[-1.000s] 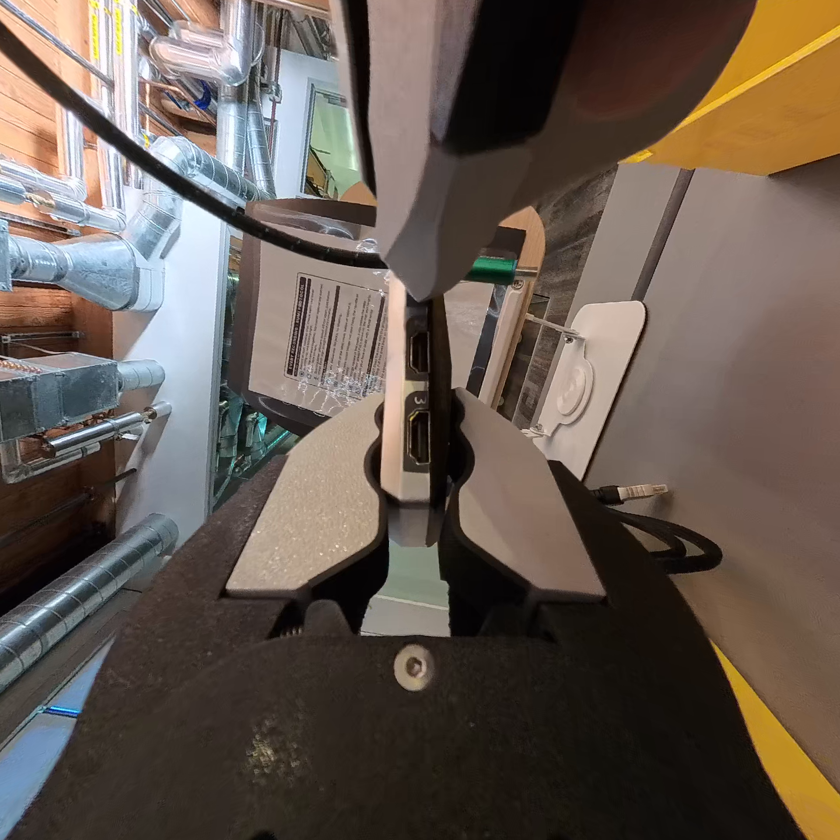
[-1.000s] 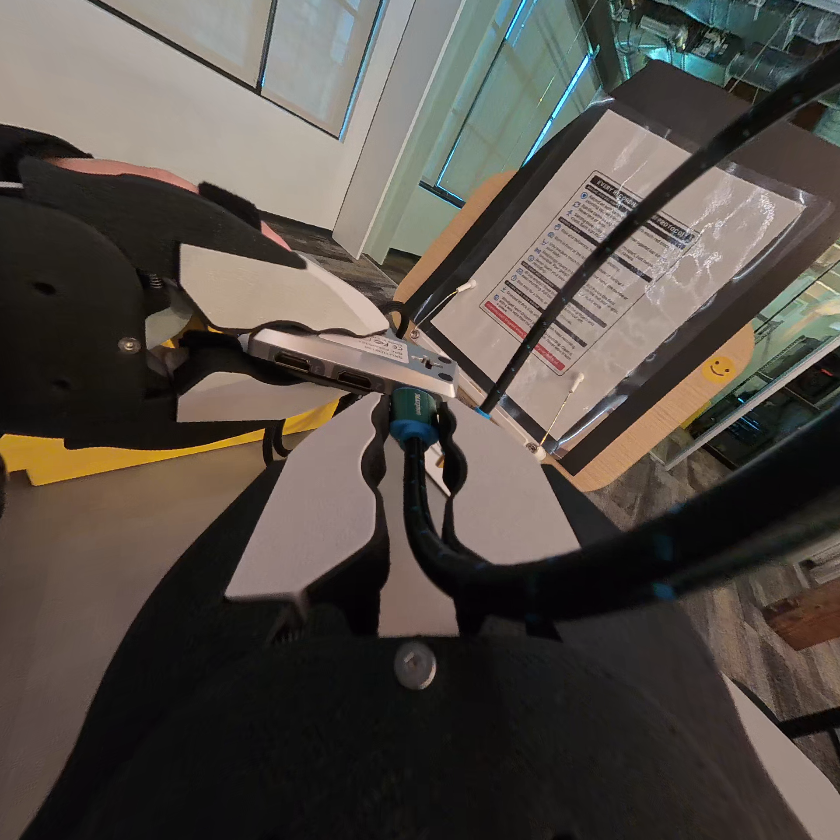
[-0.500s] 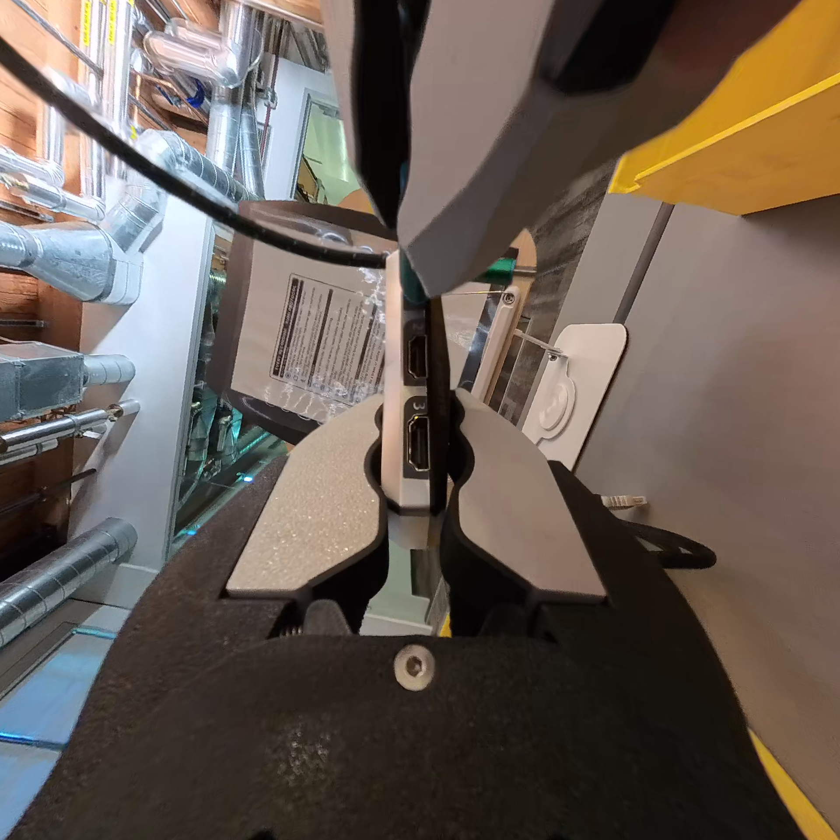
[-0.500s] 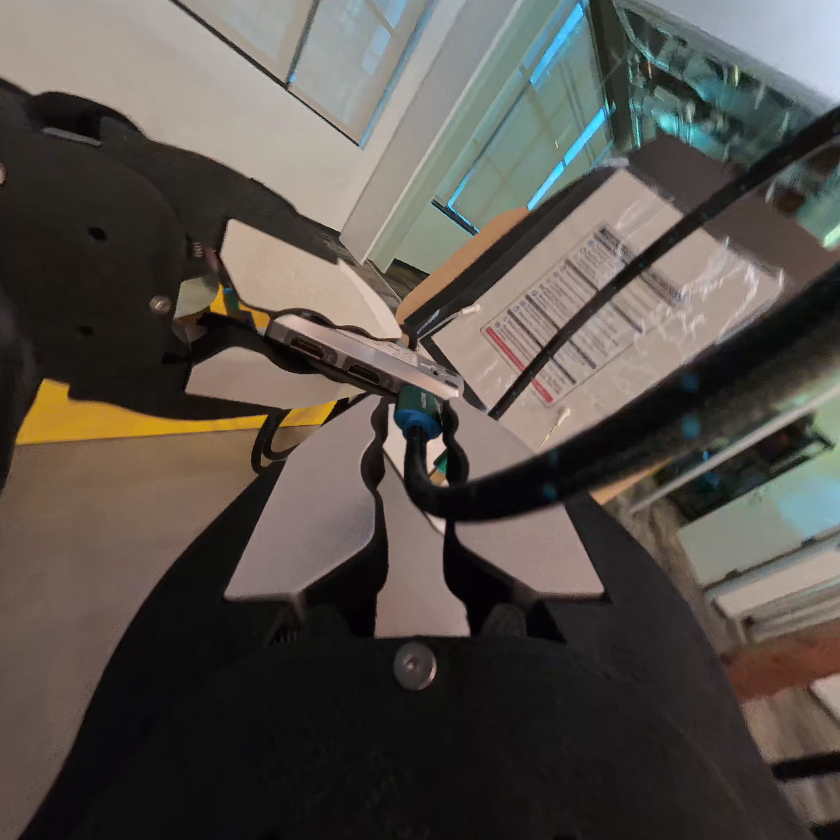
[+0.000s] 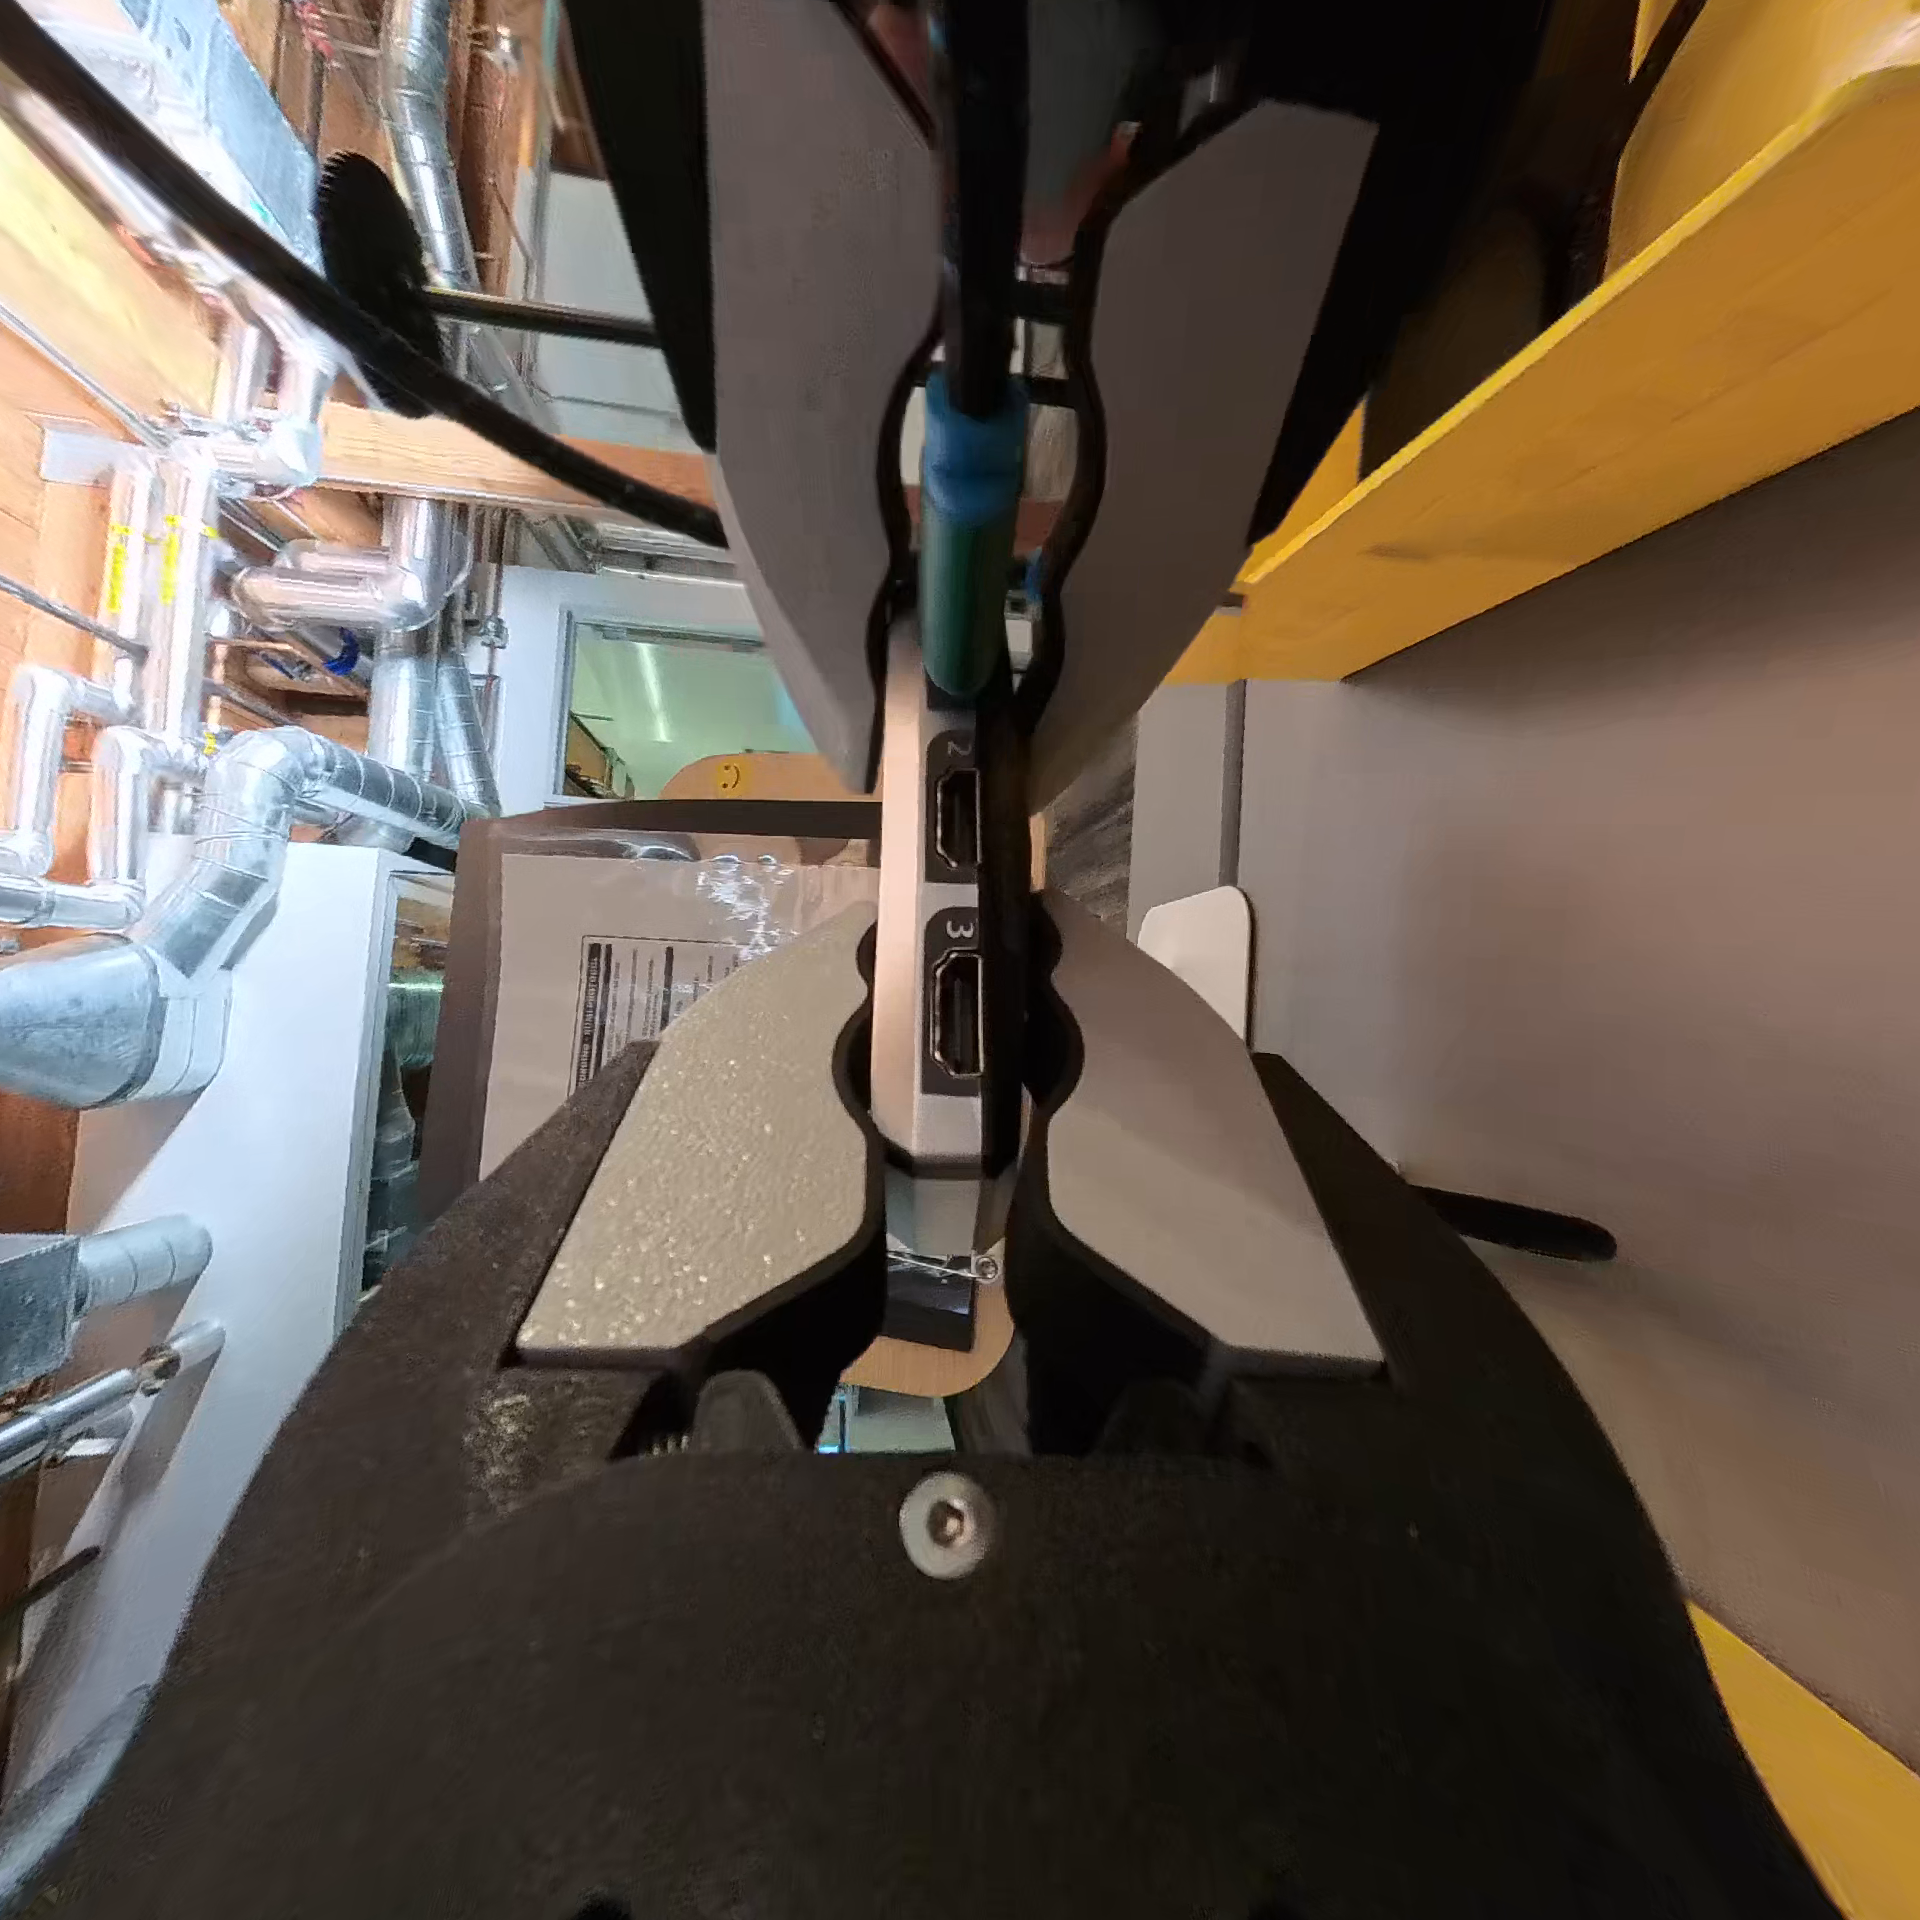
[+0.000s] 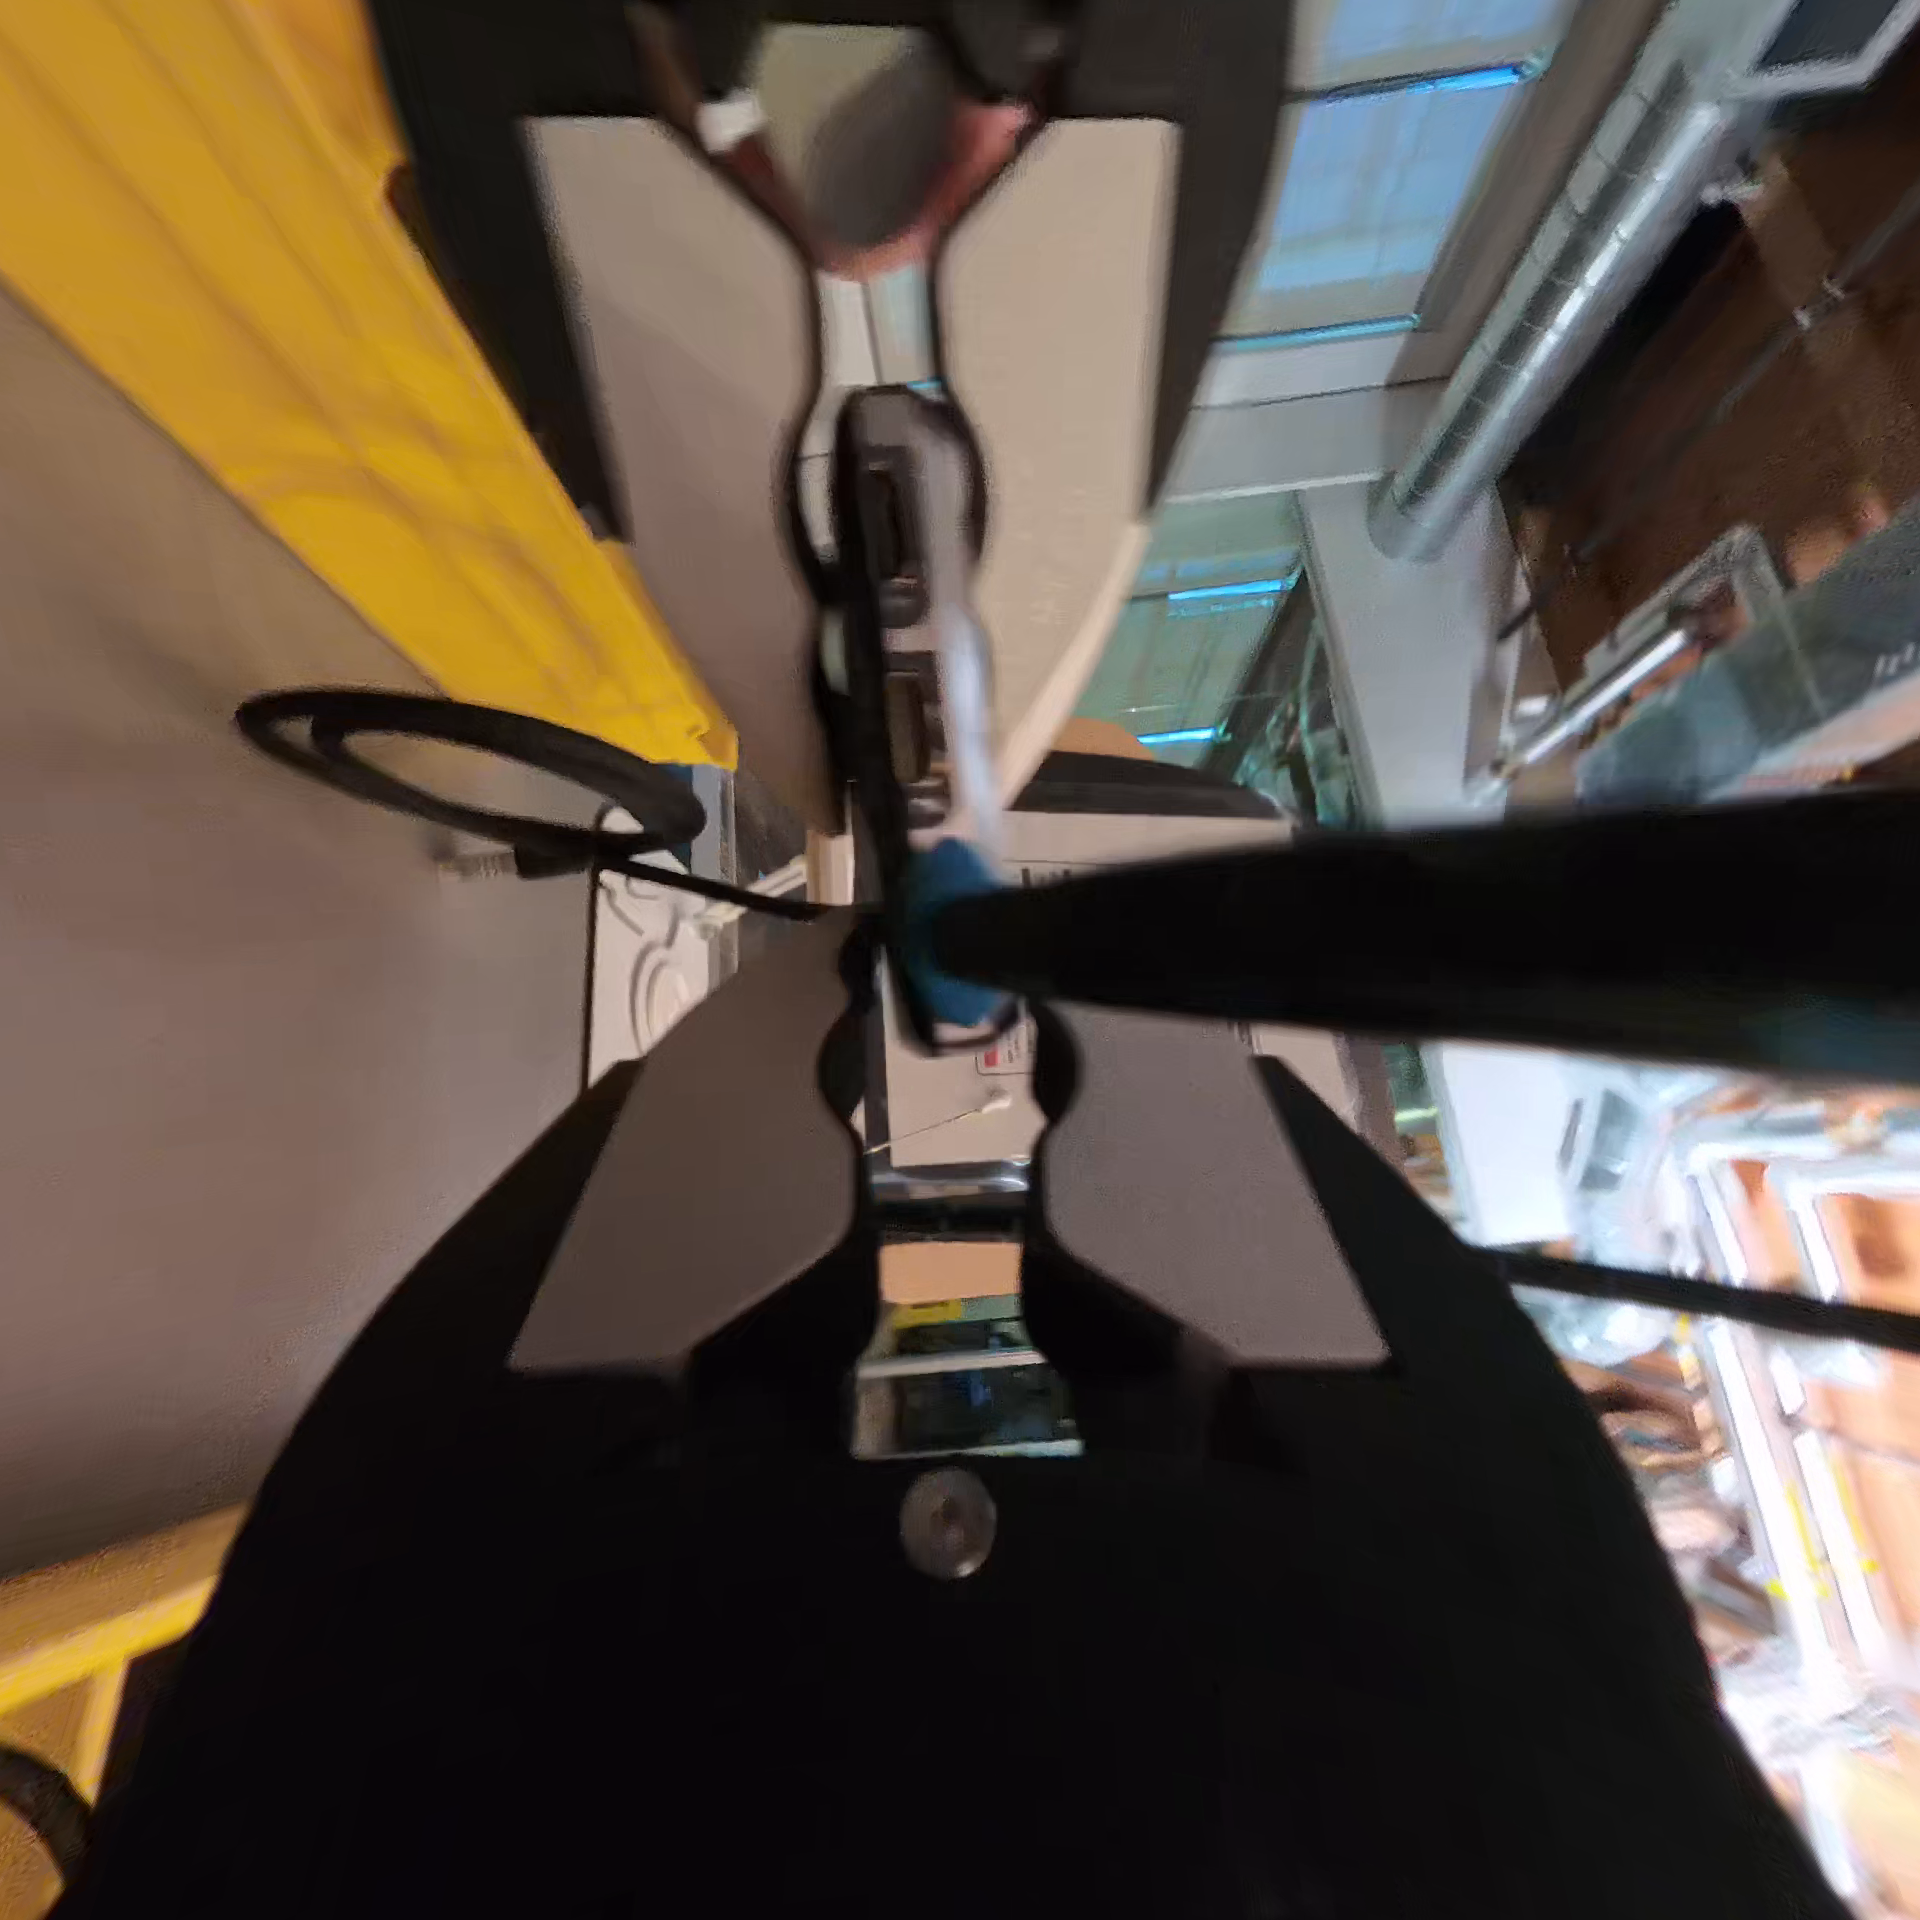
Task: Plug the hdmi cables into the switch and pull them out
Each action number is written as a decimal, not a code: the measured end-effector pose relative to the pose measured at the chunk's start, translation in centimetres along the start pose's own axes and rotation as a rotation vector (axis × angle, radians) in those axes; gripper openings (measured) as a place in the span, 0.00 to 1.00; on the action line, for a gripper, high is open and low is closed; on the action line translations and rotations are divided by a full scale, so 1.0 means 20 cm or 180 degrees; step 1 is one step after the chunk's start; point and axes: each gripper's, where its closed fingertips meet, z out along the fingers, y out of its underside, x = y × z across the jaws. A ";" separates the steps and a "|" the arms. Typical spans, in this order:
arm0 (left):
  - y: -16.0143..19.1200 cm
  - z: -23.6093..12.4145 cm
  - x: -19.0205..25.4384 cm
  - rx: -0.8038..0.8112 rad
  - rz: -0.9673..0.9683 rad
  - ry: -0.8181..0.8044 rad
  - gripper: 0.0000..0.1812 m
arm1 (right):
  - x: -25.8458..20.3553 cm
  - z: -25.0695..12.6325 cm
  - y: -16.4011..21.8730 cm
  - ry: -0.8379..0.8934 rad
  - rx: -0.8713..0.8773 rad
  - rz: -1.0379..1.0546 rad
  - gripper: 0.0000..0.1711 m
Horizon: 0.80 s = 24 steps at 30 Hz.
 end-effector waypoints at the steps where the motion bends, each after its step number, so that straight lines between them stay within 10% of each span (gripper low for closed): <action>1: 0.00 0.00 0.00 -0.0019 -0.0019 0.0038 0.12 | -0.01 0.00 0.00 0.0022 -0.0019 -0.0162 0.14; 13: 0.23 -0.13 0.13 -0.0371 -0.1881 0.1520 0.41 | -0.03 0.05 0.06 0.0387 -0.0285 -0.0466 0.13; 24: 0.09 -0.05 0.07 0.0156 -0.3048 0.1665 0.33 | -0.04 0.08 0.06 0.0491 -0.0381 -0.0522 0.13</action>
